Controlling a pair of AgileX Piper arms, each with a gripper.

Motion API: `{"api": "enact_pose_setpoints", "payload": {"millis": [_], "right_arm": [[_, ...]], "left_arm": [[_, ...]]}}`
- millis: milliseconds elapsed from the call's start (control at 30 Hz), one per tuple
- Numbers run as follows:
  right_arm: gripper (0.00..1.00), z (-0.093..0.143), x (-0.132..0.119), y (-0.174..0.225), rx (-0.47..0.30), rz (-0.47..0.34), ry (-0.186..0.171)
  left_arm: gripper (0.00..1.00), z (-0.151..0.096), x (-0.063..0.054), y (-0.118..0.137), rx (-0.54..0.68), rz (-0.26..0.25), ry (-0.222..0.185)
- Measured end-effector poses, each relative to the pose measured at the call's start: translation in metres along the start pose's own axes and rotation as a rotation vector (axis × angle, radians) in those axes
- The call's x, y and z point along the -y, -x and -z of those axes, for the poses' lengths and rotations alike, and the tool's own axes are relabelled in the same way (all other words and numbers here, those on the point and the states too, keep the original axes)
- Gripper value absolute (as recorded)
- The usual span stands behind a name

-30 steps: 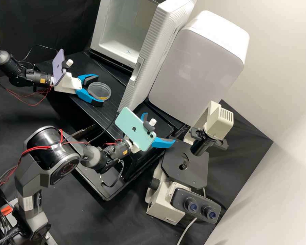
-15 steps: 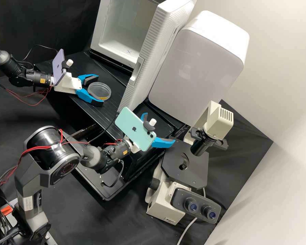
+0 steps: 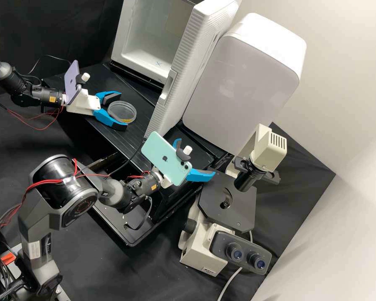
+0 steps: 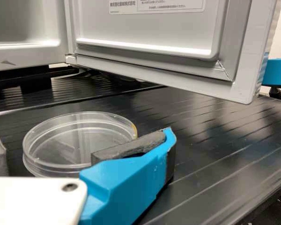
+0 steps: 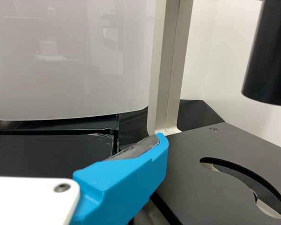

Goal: Place the petri dish in the incubator

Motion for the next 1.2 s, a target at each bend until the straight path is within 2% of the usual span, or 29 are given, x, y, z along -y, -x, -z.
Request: {"api": "enact_pose_setpoints", "payload": {"millis": [600, 733, 1200], "right_arm": [[1.00, 0.0000, 0.0000, 0.0000, 0.000, 0.000, 0.000], [1.00, 0.0000, 0.0000, 0.0000, 0.000, 0.000, 0.000], [1.00, 0.0000, 0.0000, 0.0000, 0.000, 0.000, 0.000]], "left_arm": [[0.00, 0.0000, -0.0006, 0.0000, -0.003, -0.007, -0.002], [0.00, -0.0012, -0.0005, -0.0003, -0.006, -0.011, -0.018], [0.00, -0.0011, -0.0006, -0.0003, -0.008, -0.011, -0.023]]}}
